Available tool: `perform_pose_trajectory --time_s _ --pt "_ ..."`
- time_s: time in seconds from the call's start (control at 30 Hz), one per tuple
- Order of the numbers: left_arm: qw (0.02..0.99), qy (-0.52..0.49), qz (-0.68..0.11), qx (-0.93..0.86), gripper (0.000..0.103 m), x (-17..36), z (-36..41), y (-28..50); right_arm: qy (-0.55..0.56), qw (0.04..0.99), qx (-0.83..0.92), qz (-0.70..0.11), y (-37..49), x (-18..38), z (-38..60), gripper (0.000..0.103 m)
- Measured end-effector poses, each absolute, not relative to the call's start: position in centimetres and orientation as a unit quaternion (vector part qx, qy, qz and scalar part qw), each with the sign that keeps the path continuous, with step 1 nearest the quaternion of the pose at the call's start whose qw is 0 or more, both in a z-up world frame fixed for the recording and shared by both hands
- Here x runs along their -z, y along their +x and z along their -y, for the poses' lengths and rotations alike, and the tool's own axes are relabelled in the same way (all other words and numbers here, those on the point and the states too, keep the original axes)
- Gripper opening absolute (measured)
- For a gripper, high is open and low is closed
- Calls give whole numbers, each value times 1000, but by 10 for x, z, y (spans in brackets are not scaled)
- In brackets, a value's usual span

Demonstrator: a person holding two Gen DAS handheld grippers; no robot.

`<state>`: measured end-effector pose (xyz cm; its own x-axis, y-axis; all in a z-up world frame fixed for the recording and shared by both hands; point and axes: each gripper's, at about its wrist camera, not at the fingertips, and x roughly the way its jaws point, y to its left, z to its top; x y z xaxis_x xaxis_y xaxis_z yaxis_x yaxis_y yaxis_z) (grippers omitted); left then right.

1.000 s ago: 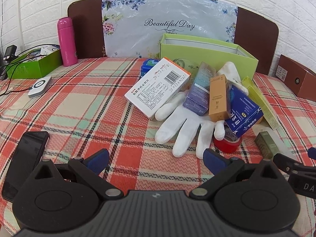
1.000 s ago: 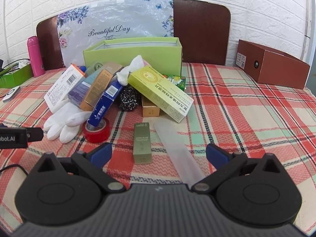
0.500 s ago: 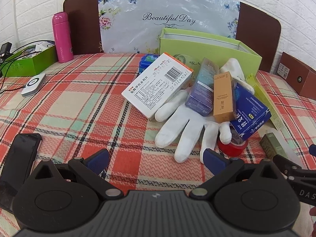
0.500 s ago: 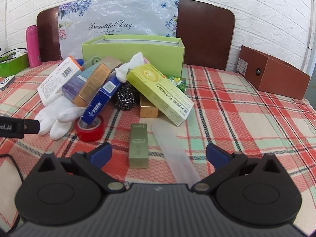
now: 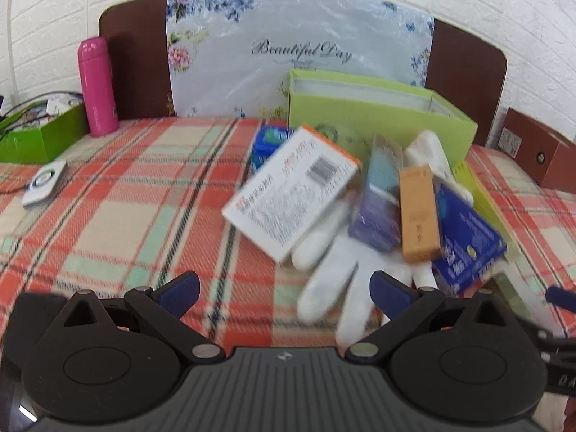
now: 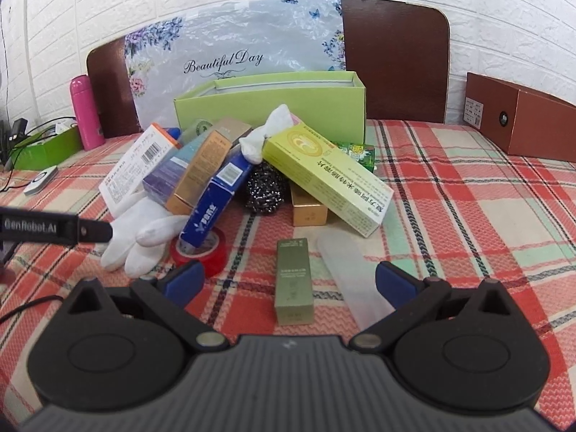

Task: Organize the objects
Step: 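Reach left gripper to white barcode box while right reaches olive bottle box, then grasp and lift white box with left gripper while right lifts olive box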

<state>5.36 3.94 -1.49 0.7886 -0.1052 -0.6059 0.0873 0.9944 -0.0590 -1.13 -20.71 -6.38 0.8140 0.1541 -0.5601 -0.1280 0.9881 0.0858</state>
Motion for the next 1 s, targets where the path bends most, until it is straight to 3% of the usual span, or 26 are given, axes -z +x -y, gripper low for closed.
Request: perform_pose_trajectory --time_s 0.17,0.33,0.43,0.47,0.5,0.53,0.67,0.73,0.87,0.93,1.0 --pt "963 24 -251 97 103 -3 -43 88 43 951 -77 -295 -8 66 211 103" --pt "938 111 -277 174 103 17 -21 133 37 951 -72 -299 -4 68 211 103" --pt "942 91 -276 166 103 23 -23 149 33 950 -70 -302 -1 70 211 100" --pt "940 74 -288 164 103 23 -27 153 33 949 -69 -304 1 70 211 96" --pt "939 49 -299 166 89 23 -33 155 32 948 -70 -308 3 72 212 93" --pt "935 21 -308 173 83 24 -38 154 31 948 -69 -310 4 72 212 92" --pt "931 17 -334 148 72 27 -41 135 23 948 -68 -310 6 73 214 84" --pt "930 18 -343 130 72 34 -39 123 16 948 -68 -310 5 73 215 81" --pt "936 6 -336 104 74 39 -41 108 5 951 -79 -299 -1 69 214 59" --pt "935 -8 -342 95 73 37 -44 110 4 949 -95 -301 -1 68 212 59" --pt "934 -21 -344 91 72 34 -46 114 -2 945 -104 -310 1 71 208 50"
